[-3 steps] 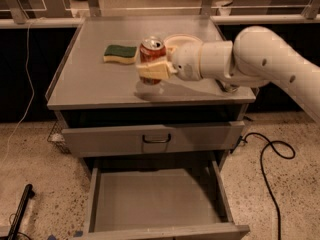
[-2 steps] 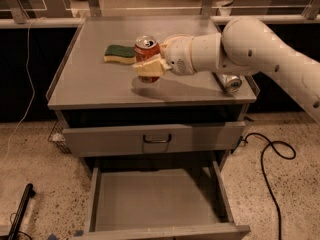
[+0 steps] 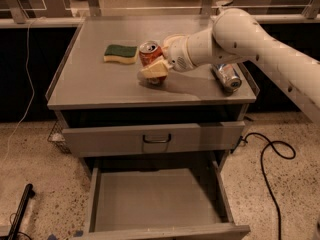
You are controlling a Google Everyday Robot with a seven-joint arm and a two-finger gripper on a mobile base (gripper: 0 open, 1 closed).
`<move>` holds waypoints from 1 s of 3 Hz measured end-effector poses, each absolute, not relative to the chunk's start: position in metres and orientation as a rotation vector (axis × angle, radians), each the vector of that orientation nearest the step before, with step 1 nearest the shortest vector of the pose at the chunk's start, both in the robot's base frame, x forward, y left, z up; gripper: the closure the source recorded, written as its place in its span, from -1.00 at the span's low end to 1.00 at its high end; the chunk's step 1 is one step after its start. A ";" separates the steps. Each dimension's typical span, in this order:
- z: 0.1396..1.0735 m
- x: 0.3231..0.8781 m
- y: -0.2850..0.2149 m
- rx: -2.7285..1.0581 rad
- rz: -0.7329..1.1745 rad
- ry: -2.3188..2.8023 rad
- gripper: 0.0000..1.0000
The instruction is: Pick coke can from middle drawer and place on counter
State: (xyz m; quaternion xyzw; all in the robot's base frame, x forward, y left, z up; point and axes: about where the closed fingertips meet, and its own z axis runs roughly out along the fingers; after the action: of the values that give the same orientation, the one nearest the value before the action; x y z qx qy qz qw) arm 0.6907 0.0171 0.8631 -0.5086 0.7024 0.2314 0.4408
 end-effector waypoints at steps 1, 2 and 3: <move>0.859 0.693 0.014 -1.254 0.585 1.750 1.00; 0.859 0.693 0.014 -1.254 0.585 1.750 0.70; 0.859 0.693 0.014 -1.254 0.585 1.750 0.07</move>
Offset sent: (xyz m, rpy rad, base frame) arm 0.0028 -0.0034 -0.0042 0.0068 0.0093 -0.0037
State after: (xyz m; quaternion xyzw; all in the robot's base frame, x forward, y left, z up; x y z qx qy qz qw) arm 0.6935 0.0139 0.8592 -0.5048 0.7046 0.2354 0.4397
